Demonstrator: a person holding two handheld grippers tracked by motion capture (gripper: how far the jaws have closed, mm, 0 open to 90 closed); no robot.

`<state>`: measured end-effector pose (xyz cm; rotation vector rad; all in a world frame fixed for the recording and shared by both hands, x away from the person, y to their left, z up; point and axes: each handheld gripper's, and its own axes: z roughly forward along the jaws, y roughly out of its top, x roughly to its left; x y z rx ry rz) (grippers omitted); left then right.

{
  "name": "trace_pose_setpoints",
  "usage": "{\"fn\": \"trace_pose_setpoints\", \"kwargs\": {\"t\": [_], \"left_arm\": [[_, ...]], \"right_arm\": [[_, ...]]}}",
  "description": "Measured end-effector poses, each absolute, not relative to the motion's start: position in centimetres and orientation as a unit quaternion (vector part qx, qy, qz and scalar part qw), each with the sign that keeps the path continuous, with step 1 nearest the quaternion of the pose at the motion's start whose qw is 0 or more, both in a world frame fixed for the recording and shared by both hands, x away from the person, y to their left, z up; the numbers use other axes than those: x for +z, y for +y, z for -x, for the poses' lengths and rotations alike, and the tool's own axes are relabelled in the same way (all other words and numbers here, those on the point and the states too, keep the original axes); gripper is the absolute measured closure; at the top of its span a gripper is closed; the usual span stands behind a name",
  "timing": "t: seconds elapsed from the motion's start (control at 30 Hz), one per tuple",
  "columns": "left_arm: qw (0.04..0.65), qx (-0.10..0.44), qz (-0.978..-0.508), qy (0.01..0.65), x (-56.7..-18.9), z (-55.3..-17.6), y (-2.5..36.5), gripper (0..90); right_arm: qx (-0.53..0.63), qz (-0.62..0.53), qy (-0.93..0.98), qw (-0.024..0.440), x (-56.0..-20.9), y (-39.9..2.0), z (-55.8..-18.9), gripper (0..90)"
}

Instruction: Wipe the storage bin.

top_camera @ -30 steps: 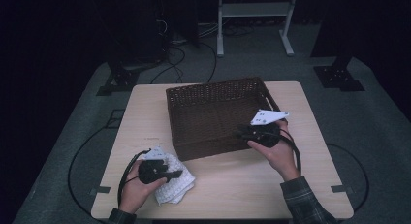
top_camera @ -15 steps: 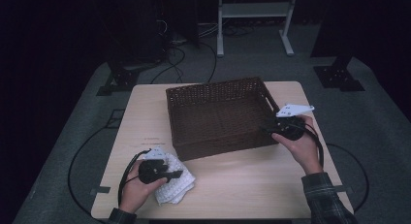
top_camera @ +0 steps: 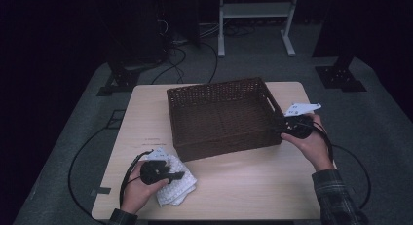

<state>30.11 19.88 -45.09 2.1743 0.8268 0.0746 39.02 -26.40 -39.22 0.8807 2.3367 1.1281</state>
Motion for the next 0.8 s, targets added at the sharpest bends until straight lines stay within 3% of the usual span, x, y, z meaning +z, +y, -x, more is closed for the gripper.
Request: {"fn": "trace_pose_setpoints", "kwargs": {"t": [0.53,0.8], "left_arm": [[0.392,0.026,-0.859,0.327,-45.2,-30.1,19.8,73.0],[0.392,0.026,-0.86,0.325,-45.2,-30.1,19.8,72.4]], "right_arm": [[0.38,-0.307,0.851,0.192,-39.5,-26.3,-38.2,51.6],[0.381,-0.297,0.857,0.18,-39.3,-25.6,-36.6,60.2]]}}
